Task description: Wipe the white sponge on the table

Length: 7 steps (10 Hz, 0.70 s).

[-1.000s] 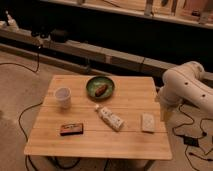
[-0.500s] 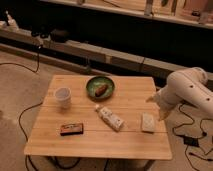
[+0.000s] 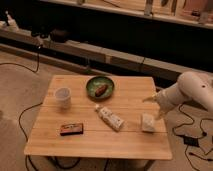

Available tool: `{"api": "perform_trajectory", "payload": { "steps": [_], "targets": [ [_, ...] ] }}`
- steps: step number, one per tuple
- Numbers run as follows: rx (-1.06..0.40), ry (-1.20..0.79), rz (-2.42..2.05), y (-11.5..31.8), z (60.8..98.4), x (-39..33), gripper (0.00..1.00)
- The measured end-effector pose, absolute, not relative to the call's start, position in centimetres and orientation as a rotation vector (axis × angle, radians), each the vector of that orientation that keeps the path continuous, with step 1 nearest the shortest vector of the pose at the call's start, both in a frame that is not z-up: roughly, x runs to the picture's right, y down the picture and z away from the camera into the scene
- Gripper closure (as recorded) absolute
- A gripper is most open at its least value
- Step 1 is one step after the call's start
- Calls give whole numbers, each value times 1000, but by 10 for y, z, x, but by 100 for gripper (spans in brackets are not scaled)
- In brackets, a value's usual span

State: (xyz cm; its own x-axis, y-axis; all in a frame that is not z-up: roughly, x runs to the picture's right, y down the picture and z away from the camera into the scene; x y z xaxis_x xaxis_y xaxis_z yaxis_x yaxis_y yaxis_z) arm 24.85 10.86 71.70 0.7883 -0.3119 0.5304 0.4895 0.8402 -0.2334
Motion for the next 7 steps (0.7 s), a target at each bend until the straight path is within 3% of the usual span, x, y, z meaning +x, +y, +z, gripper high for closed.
{"api": "perform_trajectory", "payload": {
  "steps": [7],
  "targets": [
    [-651,-553,-901,144,747,261,35]
  ]
}}
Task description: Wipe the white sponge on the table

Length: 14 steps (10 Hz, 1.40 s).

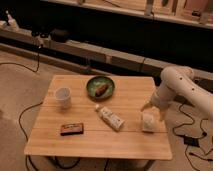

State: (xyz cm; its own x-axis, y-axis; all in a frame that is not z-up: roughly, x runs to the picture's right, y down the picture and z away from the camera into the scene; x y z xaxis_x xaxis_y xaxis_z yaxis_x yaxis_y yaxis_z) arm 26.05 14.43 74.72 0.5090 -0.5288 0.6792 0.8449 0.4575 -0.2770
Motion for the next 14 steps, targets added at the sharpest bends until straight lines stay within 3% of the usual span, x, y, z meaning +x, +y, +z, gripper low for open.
{"api": "perform_trajectory", "payload": {
  "steps": [4,9,14],
  "targets": [
    [-657,-524,-931,149,758,269,35],
    [-545,-507,-1032,162,781,274,35],
    [-603,-504,-1130,197,806,276,35]
  ]
}}
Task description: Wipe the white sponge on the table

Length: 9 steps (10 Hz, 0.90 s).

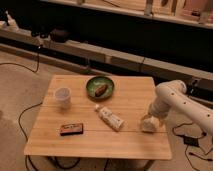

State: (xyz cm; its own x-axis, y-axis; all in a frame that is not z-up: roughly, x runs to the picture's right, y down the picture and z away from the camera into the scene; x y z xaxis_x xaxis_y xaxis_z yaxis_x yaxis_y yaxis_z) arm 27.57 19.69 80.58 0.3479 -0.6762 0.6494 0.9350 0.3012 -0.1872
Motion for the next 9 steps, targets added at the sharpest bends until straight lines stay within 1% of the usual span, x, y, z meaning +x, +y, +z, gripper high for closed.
{"api": "perform_trajectory", "payload": {
  "steps": [2,9],
  "targets": [
    [-614,-473,-1153,198,814,276,35],
    [-642,-490,-1139,207,835,261,35]
  ]
}}
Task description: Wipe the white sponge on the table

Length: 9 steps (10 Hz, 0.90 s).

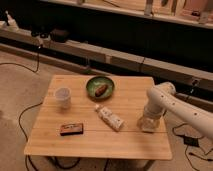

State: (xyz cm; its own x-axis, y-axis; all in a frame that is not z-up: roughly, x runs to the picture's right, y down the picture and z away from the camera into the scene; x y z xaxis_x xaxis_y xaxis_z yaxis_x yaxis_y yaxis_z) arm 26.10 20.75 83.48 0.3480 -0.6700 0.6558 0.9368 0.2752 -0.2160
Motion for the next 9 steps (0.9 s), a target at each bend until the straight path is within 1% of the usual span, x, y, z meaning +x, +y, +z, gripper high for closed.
{"api": "perform_trajectory", "payload": {
  "steps": [9],
  "targets": [
    [-671,-464,-1097,211,845,282,35]
  ]
}}
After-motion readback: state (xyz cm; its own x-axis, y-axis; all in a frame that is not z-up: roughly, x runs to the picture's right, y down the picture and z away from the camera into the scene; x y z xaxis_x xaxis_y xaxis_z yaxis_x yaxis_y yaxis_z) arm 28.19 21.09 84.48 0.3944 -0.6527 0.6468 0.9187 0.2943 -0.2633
